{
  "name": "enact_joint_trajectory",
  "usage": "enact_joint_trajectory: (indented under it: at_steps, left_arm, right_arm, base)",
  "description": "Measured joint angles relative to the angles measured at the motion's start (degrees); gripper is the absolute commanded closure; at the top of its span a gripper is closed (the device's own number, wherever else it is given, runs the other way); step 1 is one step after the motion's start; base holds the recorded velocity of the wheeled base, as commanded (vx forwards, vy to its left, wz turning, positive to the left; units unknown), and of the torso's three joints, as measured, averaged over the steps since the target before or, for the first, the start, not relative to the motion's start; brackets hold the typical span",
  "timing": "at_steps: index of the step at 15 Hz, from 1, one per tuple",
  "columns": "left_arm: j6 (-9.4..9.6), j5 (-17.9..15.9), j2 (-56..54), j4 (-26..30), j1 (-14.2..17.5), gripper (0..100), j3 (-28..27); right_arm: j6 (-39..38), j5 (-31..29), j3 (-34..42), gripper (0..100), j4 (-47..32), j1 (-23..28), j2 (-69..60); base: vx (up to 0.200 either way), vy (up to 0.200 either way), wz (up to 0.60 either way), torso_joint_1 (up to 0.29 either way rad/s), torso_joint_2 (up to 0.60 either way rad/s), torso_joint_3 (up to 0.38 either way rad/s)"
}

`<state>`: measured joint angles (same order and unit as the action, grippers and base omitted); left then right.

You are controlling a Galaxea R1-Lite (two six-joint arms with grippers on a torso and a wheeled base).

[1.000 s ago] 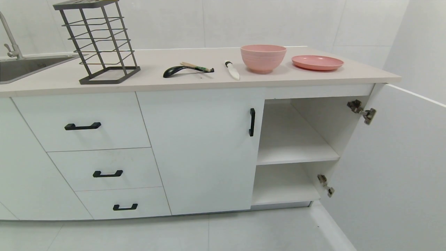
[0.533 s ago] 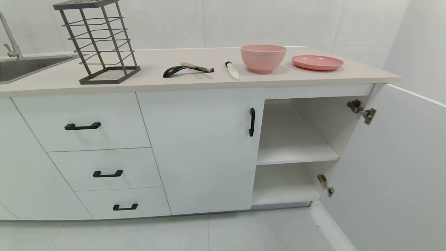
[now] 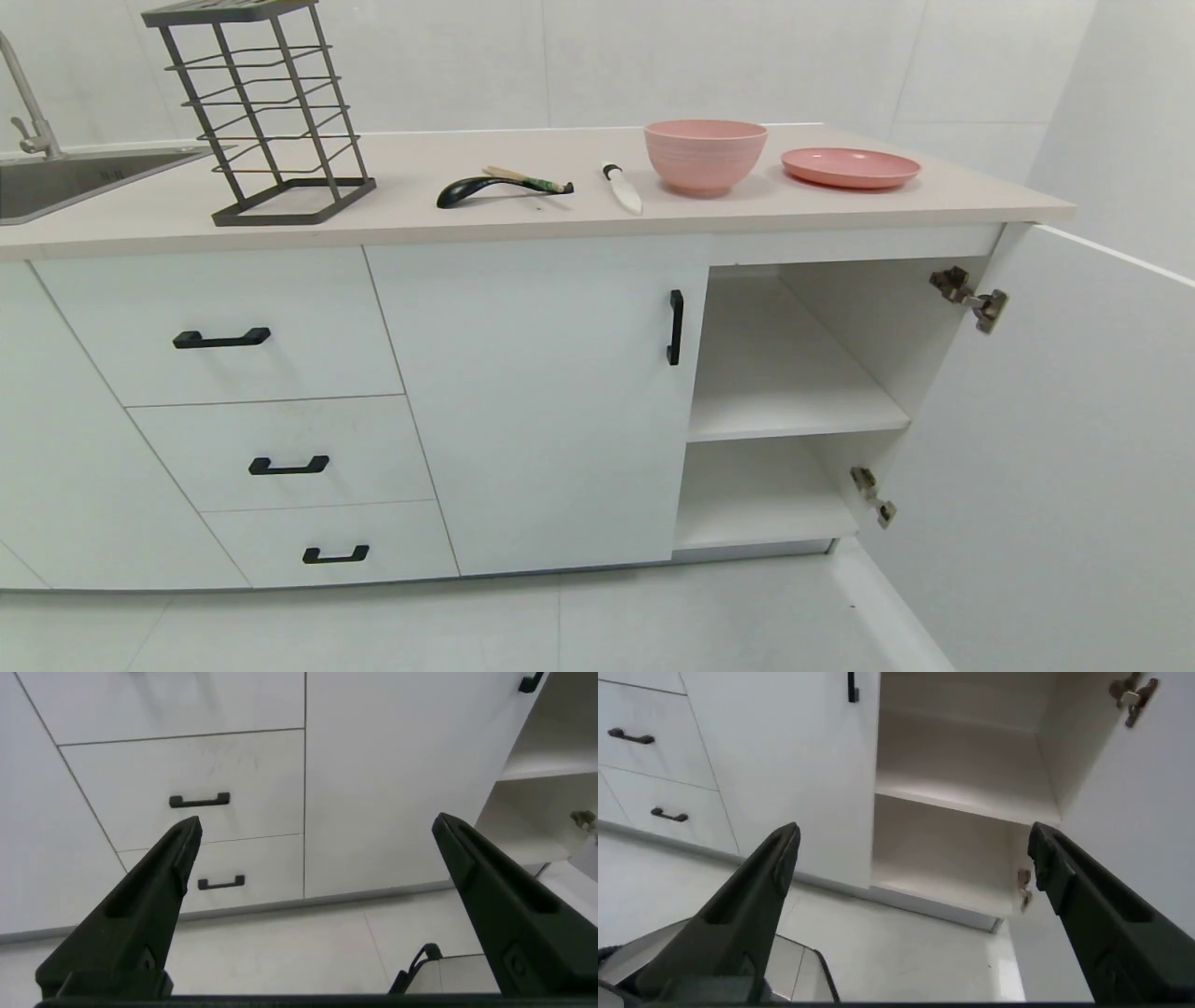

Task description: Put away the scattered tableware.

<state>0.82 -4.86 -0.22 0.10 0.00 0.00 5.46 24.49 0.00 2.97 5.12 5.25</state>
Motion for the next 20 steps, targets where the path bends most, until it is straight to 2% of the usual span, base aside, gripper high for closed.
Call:
enact_joint_trajectory:
  at_steps: [1,3,4,8,10,13,18,20]
  left_arm:
    - [-0.16,0.52,0.0,-0.05,0.0,0,0.0]
    - [-0.22,0.71,0.01,-0.05,-0.02,0,0.0]
    - [-0.27,0.71,0.01,0.04,0.0,0,0.0]
    - [-0.3,0.73,0.04,0.0,0.0,0,0.0]
    - [-0.3,0.74,0.04,0.0,-0.02,0,0.0]
    - [-0.3,0.74,0.04,-0.05,0.0,0,0.0]
    - [-0.28,0.85,0.06,0.04,-0.02,0,0.0]
    - [-0.33,0.79,0.06,-0.1,0.0,0,0.0]
  right_arm:
    - [-0.34,-2.79,0.0,0,-0.02,0.02,0.0]
    - [-2.1,-18.44,0.0,0,-1.69,0.05,0.0]
    - [-3.91,-22.15,0.0,0,-2.82,0.02,0.0]
    - [-5.39,-22.8,0.0,0,-3.19,-0.11,0.01]
    - [-5.46,-22.75,0.0,0,-3.13,-0.11,0.01]
    - [-5.46,-22.75,0.0,0,-3.16,-0.11,0.01]
    - [-5.46,-22.82,0.0,0,-3.11,-0.11,0.04]
    - [-5.46,-22.86,0.0,0,-3.19,-0.2,0.04]
  base:
    - [0.2,-0.2,0.0,0.002,0.0,0.007]
    - [0.2,-0.2,0.0,0.0,0.0,0.002]
    - [0.2,-0.2,0.0,0.012,0.0,-0.002]
    - [0.0,0.0,0.0,0.0,0.0,0.0]
    - [0.2,0.0,0.0,0.0,0.0,0.005]
    - [0.2,-0.2,0.0,-0.001,0.0,0.007]
    - [0.0,0.0,0.0,0.01,-0.02,-0.004]
    - [0.0,0.0,0.0,0.173,-0.15,-0.024]
